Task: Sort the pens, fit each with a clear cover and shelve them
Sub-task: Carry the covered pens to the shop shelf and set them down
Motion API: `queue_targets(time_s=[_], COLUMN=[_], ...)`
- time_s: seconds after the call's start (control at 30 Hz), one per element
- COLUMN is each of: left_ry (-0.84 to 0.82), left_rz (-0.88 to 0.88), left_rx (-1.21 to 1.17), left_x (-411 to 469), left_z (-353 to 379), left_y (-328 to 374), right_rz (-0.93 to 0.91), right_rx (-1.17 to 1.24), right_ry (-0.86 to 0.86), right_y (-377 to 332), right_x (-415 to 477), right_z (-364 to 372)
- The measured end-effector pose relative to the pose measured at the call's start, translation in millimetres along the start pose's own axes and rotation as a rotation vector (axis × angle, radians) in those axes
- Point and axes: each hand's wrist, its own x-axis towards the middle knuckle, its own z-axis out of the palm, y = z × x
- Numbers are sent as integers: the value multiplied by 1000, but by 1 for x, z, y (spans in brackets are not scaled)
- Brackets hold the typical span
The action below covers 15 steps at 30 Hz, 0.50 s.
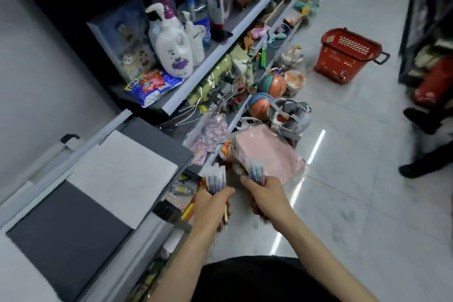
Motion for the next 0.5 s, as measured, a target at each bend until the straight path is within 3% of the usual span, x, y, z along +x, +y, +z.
queue_targets(time_s=[0.27,0.5], left_ry=[-170,-297], left_rz=[52,63], left_rx=[249,388], left_x=[11,59], left_z=[103,168], left_y=[17,47], right_rz=[78,191], right_rx=[-68,-11], right_ry=[333,442], right_y=[51,60], right_x=[24,71], right_z=[-101,-151])
